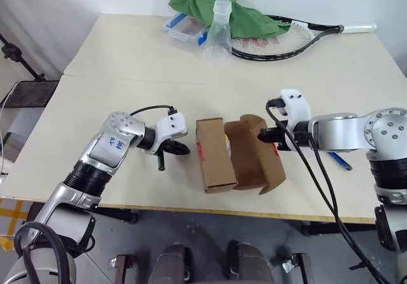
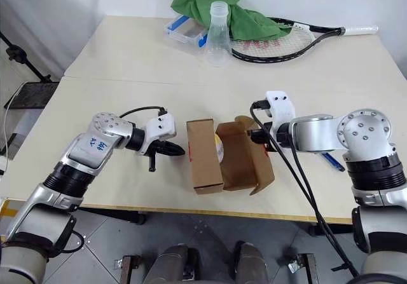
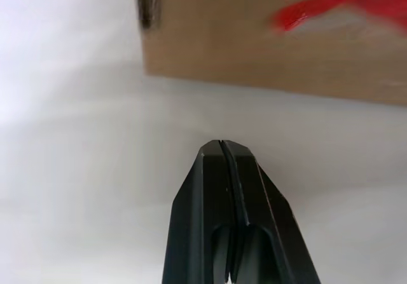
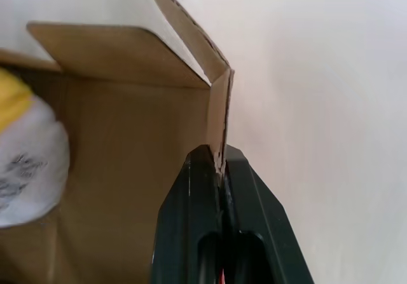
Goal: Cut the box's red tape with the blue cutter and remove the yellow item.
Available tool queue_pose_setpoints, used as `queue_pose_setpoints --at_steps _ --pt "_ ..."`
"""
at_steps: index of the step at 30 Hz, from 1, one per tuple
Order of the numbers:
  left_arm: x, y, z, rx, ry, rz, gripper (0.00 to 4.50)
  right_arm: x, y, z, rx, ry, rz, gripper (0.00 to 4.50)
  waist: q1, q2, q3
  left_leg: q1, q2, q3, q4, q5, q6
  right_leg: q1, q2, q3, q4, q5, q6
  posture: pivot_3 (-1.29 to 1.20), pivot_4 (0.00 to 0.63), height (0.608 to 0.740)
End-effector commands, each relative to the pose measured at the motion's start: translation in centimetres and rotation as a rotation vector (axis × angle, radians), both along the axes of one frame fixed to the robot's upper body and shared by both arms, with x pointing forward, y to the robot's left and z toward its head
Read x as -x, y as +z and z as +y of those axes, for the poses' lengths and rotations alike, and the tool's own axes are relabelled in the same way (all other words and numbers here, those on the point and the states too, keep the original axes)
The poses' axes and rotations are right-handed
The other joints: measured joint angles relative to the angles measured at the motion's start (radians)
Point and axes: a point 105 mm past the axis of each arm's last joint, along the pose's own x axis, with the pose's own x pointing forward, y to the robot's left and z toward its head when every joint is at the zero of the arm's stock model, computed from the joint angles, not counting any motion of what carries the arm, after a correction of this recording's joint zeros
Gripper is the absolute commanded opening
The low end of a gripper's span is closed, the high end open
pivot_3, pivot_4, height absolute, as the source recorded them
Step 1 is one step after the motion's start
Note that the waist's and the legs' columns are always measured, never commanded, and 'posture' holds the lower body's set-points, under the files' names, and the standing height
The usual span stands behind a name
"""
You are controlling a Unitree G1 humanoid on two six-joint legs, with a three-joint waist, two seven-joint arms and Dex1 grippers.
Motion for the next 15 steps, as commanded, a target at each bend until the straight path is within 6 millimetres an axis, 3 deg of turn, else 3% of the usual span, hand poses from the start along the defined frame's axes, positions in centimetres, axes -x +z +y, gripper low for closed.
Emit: queue_pose_setpoints --at_steps 1,5,7,10,15 --pt "-0.2 1.1 0.2 0.024 0.006 -0.052 0.0 0.1 1.7 0.1 -0.033 0.024 -0.069 0.04 0.0 0.0 0.0 0.0 0.0 0.0 0.0 0.0 0.0 0.0 0.0 0.0 0.0 0.0 0.0 0.0 0.15 0.74" --pt "-1.0 2.9 0.1 0.104 0.041 -0.1 0.0 0.0 1.2 -0.1 -0.018 0.026 -0.053 0.04 -0.001 0.0 0.0 0.0 0.0 0.0 0.0 0.0 0.0 0.0 0.0 0.0 0.0 0.0 0.0 0.0 0.15 0.74" --pt "-1.2 5.4 -0.1 0.218 0.05 -0.115 0.0 0.0 0.9 -0.3 -0.006 0.02 -0.045 0.04 0.0 0.0 0.0 0.0 0.0 0.0 0.0 0.0 0.0 0.0 0.0 0.0 0.0 0.0 0.0 0.0 0.15 0.74" --pt "-0.8 8.7 -0.2 0.352 0.034 -0.099 0.0 0.0 1.2 -0.5 0.014 0.025 -0.052 0.04 0.0 0.0 0.0 -0.001 0.0 0.0 0.0 0.0 0.0 0.0 0.0 -0.001 0.0 0.0 0.0 0.0 0.15 0.74" --pt "0.6 11.3 -1.0 0.413 -0.049 -0.079 0.0 -0.2 2.2 -0.7 0.037 0.027 -0.072 0.04 -0.003 0.0 0.0 0.001 0.0 0.0 -0.001 0.0 0.0 0.0 0.0 0.0 0.0 0.0 0.0 0.0 0.15 0.74"
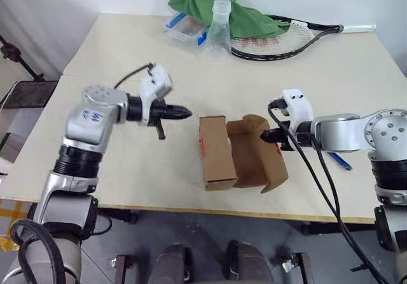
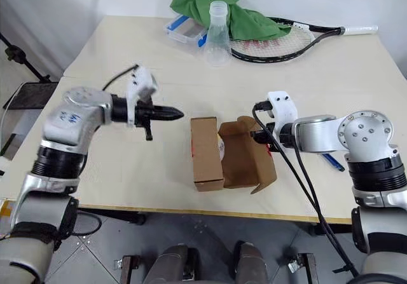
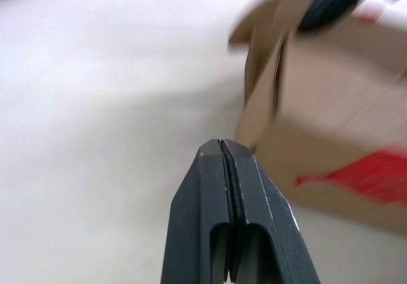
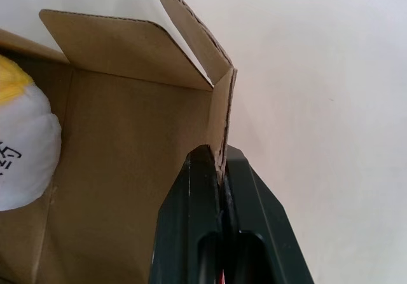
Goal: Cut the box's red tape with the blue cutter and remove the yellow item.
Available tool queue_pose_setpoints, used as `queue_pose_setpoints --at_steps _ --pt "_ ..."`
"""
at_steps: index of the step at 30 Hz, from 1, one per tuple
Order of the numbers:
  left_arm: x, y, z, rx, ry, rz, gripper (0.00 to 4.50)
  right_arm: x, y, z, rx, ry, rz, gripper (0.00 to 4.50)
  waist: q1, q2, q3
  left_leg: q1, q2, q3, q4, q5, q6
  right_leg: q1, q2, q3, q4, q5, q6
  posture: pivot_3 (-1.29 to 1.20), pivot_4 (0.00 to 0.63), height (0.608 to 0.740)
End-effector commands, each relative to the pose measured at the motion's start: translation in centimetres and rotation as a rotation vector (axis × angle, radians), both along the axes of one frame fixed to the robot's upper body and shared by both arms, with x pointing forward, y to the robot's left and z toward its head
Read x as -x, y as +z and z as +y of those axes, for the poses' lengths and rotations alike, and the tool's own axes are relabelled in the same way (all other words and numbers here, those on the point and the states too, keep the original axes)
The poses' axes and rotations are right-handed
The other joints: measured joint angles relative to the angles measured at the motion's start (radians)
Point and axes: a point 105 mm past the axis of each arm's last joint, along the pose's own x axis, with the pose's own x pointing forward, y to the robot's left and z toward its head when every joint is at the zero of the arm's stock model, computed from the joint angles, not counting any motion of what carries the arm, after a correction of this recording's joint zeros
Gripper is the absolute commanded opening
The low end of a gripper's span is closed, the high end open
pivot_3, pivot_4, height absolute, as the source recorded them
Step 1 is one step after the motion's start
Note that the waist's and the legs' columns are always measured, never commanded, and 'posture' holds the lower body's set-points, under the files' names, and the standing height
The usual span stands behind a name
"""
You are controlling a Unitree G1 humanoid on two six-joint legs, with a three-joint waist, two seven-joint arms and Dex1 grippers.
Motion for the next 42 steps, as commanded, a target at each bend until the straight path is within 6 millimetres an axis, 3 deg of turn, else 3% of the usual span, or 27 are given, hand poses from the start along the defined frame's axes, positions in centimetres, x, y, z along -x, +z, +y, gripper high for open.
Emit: queue_pose_setpoints --at_steps 1,3,5,14,18,22,26,35,42 --pt "1.7 2.3 -1.4 0.055 -0.103 -0.019 0.0 -0.1 2.6 0.1 -0.016 0.017 -0.075 0.04 0.0 0.0 0.0 0.0 0.0 0.0 0.0 0.0 0.0 0.0 0.0 0.0 0.0 0.0 0.0 0.0 0.15 0.74" --pt "3.5 2.6 -2.8 0.043 -0.213 0.009 0.0 -0.2 3.1 0.4 -0.018 0.034 -0.084 0.04 0.001 0.0 0.0 0.0 0.0 0.0 0.0 0.0 0.0 0.0 0.0 0.0 0.0 0.0 0.0 0.0 0.15 0.74" --pt "4.6 1.6 -3.4 -0.007 -0.279 0.032 0.0 -0.2 3.2 0.5 -0.016 0.039 -0.085 0.04 0.001 0.0 0.0 0.0 0.0 0.0 0.0 0.0 0.0 0.0 0.0 0.0 0.0 0.0 0.0 0.0 0.15 0.74" --pt "5.0 -1.5 -4.6 -0.174 -0.363 0.031 0.0 -0.1 3.6 0.8 -0.012 0.063 -0.081 0.04 0.001 0.0 0.0 0.0 0.0 0.0 0.0 0.0 0.0 0.0 0.0 0.001 0.0 0.0 0.0 0.0 0.15 0.74" --pt "4.2 -3.3 -3.8 -0.297 -0.337 0.006 0.0 -0.2 3.9 0.8 -0.013 0.062 -0.085 0.04 0.001 0.0 0.0 0.0 0.0 0.001 0.0 0.0 0.0 0.0 0.0 0.001 0.0 0.0 0.0 0.0 0.15 0.74" --pt "3.2 -5.5 -1.8 -0.493 -0.296 -0.019 0.0 -0.2 4.2 0.7 -0.01 0.057 -0.09 0.04 0.002 0.0 0.0 0.001 0.0 0.001 0.0 0.0 0.0 0.0 0.0 0.001 0.0 0.0 0.0 0.0 0.15 0.74" --pt "3.1 -6.5 -0.6 -0.588 -0.295 -0.021 0.0 -0.1 4.4 0.7 -0.009 0.06 -0.092 0.04 0.004 0.001 -0.001 0.003 0.0 0.001 0.002 0.0 0.0 0.002 0.0 0.001 0.001 0.0 0.0 0.0 0.15 0.74" --pt "3.1 -7.6 0.4 -0.631 -0.266 0.001 0.0 0.1 4.5 1.0 0.015 0.088 -0.061 0.04 0.003 0.002 -0.001 0.002 0.0 0.001 0.004 0.001 0.001 0.002 0.0 0.002 0.003 0.0 0.0 0.0 0.15 0.74" --pt "2.0 -8.1 0.0 -0.596 -0.218 -0.023 0.0 0.3 2.8 1.2 0.017 0.086 -0.014 0.04 0.003 0.001 -0.001 -0.001 -0.001 0.001 0.001 0.001 0.001 -0.002 0.0 0.001 0.003 0.0 0.0 0.0 0.15 0.74"
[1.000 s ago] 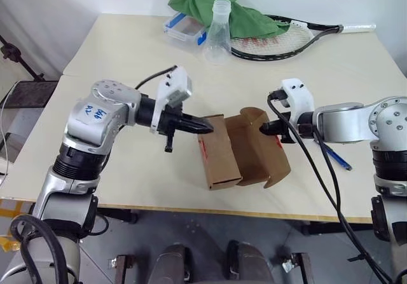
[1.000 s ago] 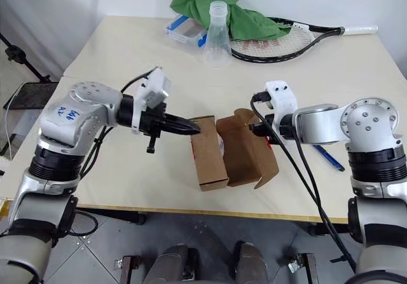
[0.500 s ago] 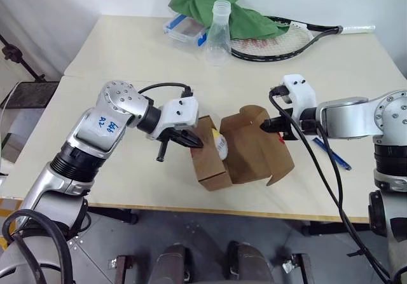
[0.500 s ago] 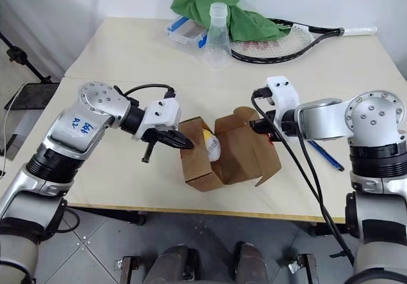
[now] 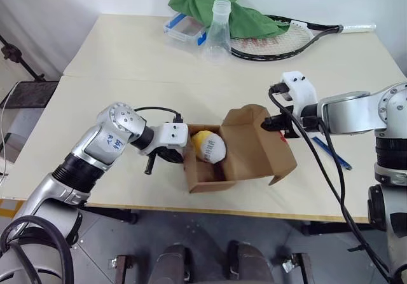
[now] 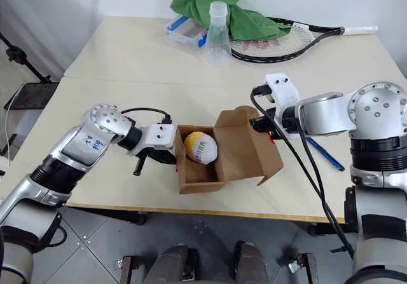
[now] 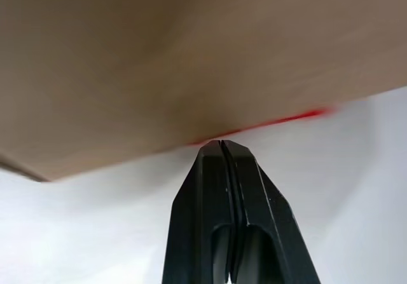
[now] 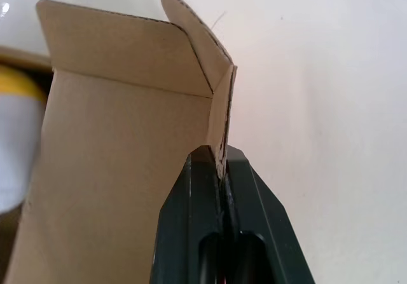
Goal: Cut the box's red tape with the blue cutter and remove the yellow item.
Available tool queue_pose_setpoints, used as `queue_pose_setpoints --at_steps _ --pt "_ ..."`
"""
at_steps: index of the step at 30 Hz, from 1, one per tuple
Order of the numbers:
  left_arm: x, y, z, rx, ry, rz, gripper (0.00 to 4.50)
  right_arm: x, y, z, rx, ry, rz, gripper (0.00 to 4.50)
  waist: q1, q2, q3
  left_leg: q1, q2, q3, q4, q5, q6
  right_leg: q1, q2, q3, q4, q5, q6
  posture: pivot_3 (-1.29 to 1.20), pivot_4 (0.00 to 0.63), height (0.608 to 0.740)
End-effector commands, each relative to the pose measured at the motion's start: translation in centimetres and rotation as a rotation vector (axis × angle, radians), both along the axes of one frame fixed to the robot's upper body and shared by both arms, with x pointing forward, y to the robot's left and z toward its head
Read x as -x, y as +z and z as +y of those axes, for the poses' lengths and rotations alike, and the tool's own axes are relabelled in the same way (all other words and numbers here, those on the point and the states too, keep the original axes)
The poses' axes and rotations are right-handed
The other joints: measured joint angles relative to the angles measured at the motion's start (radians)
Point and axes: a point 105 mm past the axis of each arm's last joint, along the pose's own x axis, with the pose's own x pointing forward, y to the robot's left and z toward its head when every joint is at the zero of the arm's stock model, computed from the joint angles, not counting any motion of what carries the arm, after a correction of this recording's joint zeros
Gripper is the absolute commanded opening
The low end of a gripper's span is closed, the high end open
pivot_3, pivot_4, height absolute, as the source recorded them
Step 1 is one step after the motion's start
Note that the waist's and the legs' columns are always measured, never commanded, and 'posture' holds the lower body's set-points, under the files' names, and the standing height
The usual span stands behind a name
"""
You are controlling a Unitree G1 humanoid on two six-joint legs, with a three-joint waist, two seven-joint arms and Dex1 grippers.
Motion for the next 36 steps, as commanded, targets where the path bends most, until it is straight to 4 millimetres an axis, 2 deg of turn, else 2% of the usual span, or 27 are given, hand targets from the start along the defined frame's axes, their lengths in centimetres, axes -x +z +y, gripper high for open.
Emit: queue_pose_setpoints --at_steps 1,5,12,15,17,19,21,24,26,27,29,33,36 --pt "-0.6 0.8 -0.3 0.03 0.007 -0.051 0.0 0.4 -0.4 0.4 -0.013 0.019 0.001 0.04 0.0 0.0 0.0 0.0 0.0 0.0 0.0 0.0 0.0 0.0 0.0 0.0 0.0 0.0 0.0 0.0 0.15 0.74" --pt "-1.0 0.7 -0.5 0.048 0.012 -0.066 0.0 0.6 -1.2 0.4 -0.008 0.02 0.022 0.04 -0.001 0.0 0.0 0.0 0.0 0.0 0.0 0.0 0.0 0.0 0.0 0.0 0.0 0.0 0.0 0.0 0.15 0.74" --pt "-1.4 0.5 -0.8 0.058 0.017 -0.072 0.0 0.6 -1.3 0.6 -0.011 0.022 0.021 0.04 -0.001 0.0 0.0 0.0 0.0 0.0 0.0 0.0 0.0 0.0 0.0 0.0 0.0 0.0 0.0 0.0 0.15 0.74" --pt "-1.7 0.4 -0.5 0.065 0.035 -0.077 0.0 0.4 -0.8 -0.3 0.054 -0.009 -0.01 0.04 -0.001 0.0 0.0 0.0 0.0 0.0 0.0 0.0 0.0 0.0 0.0 0.0 0.0 0.0 0.0 0.0 0.15 0.74" --pt "-2.2 1.5 0.1 0.11 0.082 -0.09 0.0 0.0 1.3 -0.6 0.07 -0.018 -0.057 0.04 -0.002 0.0 0.0 0.0 0.0 0.001 0.001 0.0 0.0 0.0 0.0 0.0 0.0 0.0 0.0 0.0 0.15 0.74" --pt "-2.6 2.6 0.4 0.159 0.104 -0.114 0.0 -0.1 2.5 -0.4 0.065 -0.007 -0.08 0.04 -0.004 0.0 0.0 0.0 0.0 0.001 0.001 0.0 0.0 0.0 0.0 0.001 0.0 0.0 0.0 0.0 0.15 0.74" --pt "-2.8 4.0 -0.3 0.251 0.108 -0.126 0.0 0.0 3.2 0.0 0.072 0.016 -0.091 0.04 -0.003 0.0 0.0 0.0 0.001 0.001 0.0 0.0 0.0 -0.001 0.0 0.0 0.0 0.0 0.0 0.0 0.15 0.74" --pt "-1.9 5.7 -1.7 0.367 0.049 -0.125 0.0 0.2 4.2 0.6 0.078 0.044 -0.108 0.04 -0.003 0.0 0.0 0.0 0.0 0.0 0.0 0.0 0.0 0.0 0.0 0.0 0.0 0.0 0.0 0.0 0.15 0.74" --pt "-1.6 7.4 -2.7 0.481 0.048 -0.129 0.0 0.2 4.5 0.6 0.11 0.041 -0.117 0.04 0.0 0.0 0.0 0.0 0.0 -0.001 0.0 0.0 0.0 0.0 0.0 0.0 0.0 0.0 0.0 0.0 0.15 0.74" --pt "-1.4 8.7 -3.3 0.565 0.047 -0.133 0.0 0.1 4.6 0.2 0.166 0.023 -0.129 0.04 0.001 0.0 0.0 0.0 0.0 -0.001 0.0 0.0 0.0 0.0 -0.001 0.0 0.0 0.0 0.0 0.0 0.15 0.74" --pt "-1.0 10.1 -3.8 0.656 0.043 -0.122 0.0 0.0 4.9 -0.3 0.25 -0.004 -0.147 0.04 -0.001 0.0 0.0 -0.001 0.0 -0.002 0.001 0.0 0.0 0.0 -0.001 0.0 0.0 0.0 0.0 0.0 0.15 0.74" --pt "0.1 10.6 -4.3 0.687 0.002 -0.071 0.0 -0.1 4.8 0.0 0.29 -0.002 -0.137 0.04 -0.007 0.0 0.0 0.0 0.0 -0.001 0.0 0.0 0.0 0.0 -0.001 0.0 0.0 0.0 0.0 0.0 0.15 0.74" --pt "0.3 12.3 -4.4 0.762 -0.003 -0.054 0.0 0.1 4.0 1.2 0.275 0.037 -0.121 0.04 -0.014 0.0 0.0 0.0 0.0 0.0 -0.001 0.0 0.0 0.0 0.0 0.0 0.0 0.0 0.0 0.0 0.15 0.74"
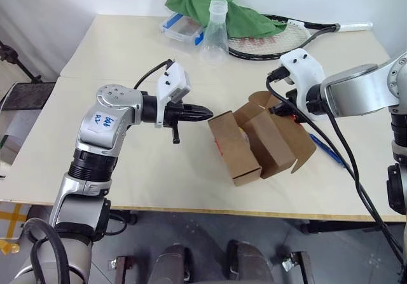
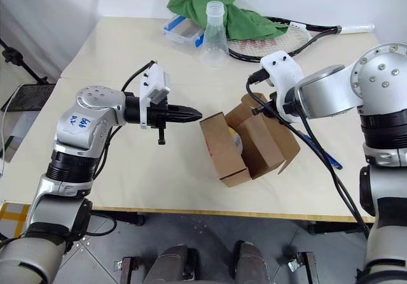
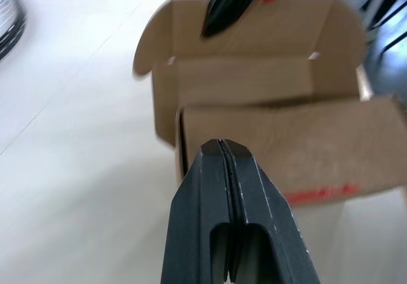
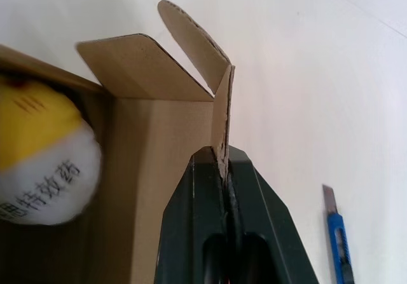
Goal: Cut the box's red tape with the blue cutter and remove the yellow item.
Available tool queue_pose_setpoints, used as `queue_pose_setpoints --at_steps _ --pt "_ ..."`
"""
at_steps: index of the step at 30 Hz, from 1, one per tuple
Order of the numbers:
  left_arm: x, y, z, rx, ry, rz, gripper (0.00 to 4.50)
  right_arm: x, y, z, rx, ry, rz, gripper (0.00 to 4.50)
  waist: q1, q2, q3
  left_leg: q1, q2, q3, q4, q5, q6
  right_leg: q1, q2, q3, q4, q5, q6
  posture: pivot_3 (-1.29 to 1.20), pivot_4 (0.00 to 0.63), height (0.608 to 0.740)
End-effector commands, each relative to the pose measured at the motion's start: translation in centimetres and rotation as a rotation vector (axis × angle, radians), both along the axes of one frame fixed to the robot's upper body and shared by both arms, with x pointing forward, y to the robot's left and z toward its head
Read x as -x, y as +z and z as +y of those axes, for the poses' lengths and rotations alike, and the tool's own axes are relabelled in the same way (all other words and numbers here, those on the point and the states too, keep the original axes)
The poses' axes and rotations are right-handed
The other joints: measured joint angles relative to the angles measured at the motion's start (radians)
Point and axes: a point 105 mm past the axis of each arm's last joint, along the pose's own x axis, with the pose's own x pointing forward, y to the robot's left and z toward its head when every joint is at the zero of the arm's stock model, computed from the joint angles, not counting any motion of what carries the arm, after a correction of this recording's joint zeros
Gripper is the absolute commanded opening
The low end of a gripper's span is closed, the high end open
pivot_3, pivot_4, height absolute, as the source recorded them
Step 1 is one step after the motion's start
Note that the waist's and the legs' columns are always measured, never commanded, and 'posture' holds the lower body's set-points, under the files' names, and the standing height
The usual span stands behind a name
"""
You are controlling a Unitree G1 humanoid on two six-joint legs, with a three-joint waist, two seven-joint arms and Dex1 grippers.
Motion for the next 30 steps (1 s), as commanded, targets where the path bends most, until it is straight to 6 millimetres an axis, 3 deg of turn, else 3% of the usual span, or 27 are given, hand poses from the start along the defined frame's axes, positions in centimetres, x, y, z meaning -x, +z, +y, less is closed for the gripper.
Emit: queue_pose_setpoints --at_steps 1,7,13,17,23,30 --pt "0.7 2.9 -0.2 0.074 -0.036 -0.042 0.0 0.4 0.2 1.2 -0.015 0.046 -0.004 0.04 -0.004 0.0 0.0 0.0 0.0 0.0 0.0 0.0 0.0 0.0 0.0 0.0 0.0 0.0 0.0 0.0 0.15 0.74" --pt "1.6 0.1 -2.9 -0.056 -0.155 -0.063 0.0 0.4 -0.1 1.4 -0.023 0.033 0.001 0.04 -0.005 0.0 0.0 0.0 -0.001 -0.001 0.0 0.0 0.0 0.0 -0.001 0.0 0.0 0.0 0.0 0.0 0.15 0.74" --pt "1.5 -1.2 -5.1 -0.122 -0.2 -0.129 0.0 0.5 -0.3 1.7 -0.033 0.021 0.0 0.04 -0.011 0.0 0.0 0.0 -0.001 -0.001 0.0 0.0 0.0 0.0 0.0 0.0 0.0 0.0 0.0 0.0 0.15 0.74" --pt "1.3 -3.4 -6.5 -0.244 -0.26 -0.188 0.0 0.8 -0.7 1.8 -0.041 0.01 0.004 0.04 -0.009 0.0 0.0 0.0 -0.001 0.0 0.0 0.0 0.0 0.0 0.0 0.0 0.0 0.0 0.0 0.0 0.15 0.74" --pt "1.0 -5.8 -5.9 -0.379 -0.309 -0.207 0.0 1.1 -0.9 1.8 -0.047 -0.013 0.008 0.04 -0.01 0.0 0.0 -0.001 0.0 0.0 0.001 0.0 0.0 0.0 0.0 0.0 0.0 0.0 0.0 0.0 0.15 0.74" --pt "1.8 -6.7 -2.8 -0.508 -0.353 -0.175 0.0 1.1 -0.4 1.3 -0.055 -0.032 -0.011 0.04 -0.012 0.0 0.0 0.0 0.0 0.0 0.001 0.0 0.0 0.0 0.0 0.0 0.0 0.0 0.0 0.0 0.15 0.74"
